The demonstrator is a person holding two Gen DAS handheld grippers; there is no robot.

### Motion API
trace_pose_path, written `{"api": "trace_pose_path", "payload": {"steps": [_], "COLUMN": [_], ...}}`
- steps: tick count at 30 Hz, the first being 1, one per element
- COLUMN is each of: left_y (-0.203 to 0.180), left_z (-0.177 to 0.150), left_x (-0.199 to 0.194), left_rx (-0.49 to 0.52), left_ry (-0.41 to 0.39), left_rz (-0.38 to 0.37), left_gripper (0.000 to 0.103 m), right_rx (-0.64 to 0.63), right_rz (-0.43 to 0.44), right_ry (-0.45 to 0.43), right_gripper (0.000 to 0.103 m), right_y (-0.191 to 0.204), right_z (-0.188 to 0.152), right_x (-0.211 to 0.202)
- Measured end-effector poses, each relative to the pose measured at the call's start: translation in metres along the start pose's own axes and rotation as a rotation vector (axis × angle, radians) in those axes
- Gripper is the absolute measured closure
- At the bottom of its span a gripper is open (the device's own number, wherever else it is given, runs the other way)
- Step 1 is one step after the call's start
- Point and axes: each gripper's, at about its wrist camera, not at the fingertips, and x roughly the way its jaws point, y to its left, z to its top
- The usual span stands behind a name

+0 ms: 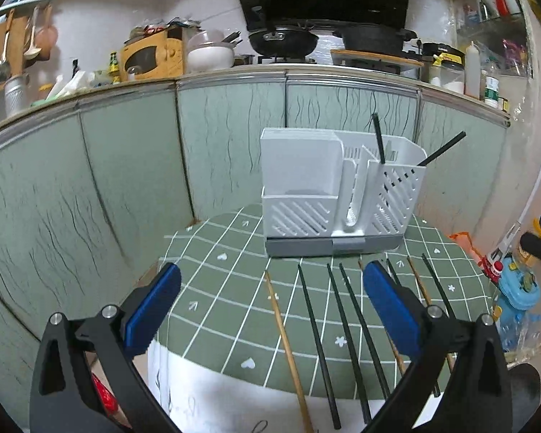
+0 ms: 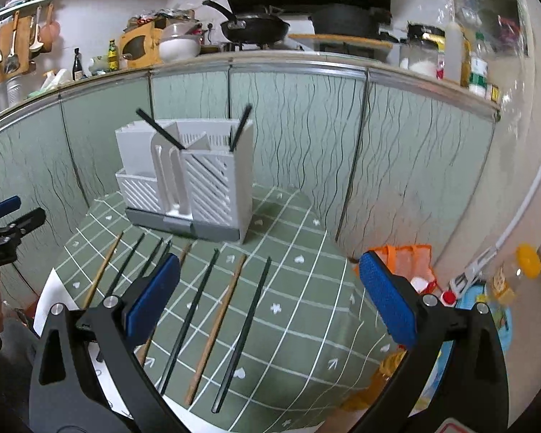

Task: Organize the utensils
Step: 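Move both open tools back over the remaining chopsticks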

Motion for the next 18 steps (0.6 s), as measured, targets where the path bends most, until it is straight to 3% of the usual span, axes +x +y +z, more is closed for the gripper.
{"api": "trace_pose_path", "payload": {"steps": [18], "left_y": [0.011], "left_z": [-0.06], "left_x": [0.006], "left_rx": [-0.057], "left_ry": [0.039], "left_rz": [0.029], "left_gripper": [0.004], "right_rx": [-0.029], "right_rz": [-0.025], "right_ry": [0.075], "right_gripper": [0.008], "right_y": [0.02], "right_z": [-0.061], "right_x": [0.029]}}
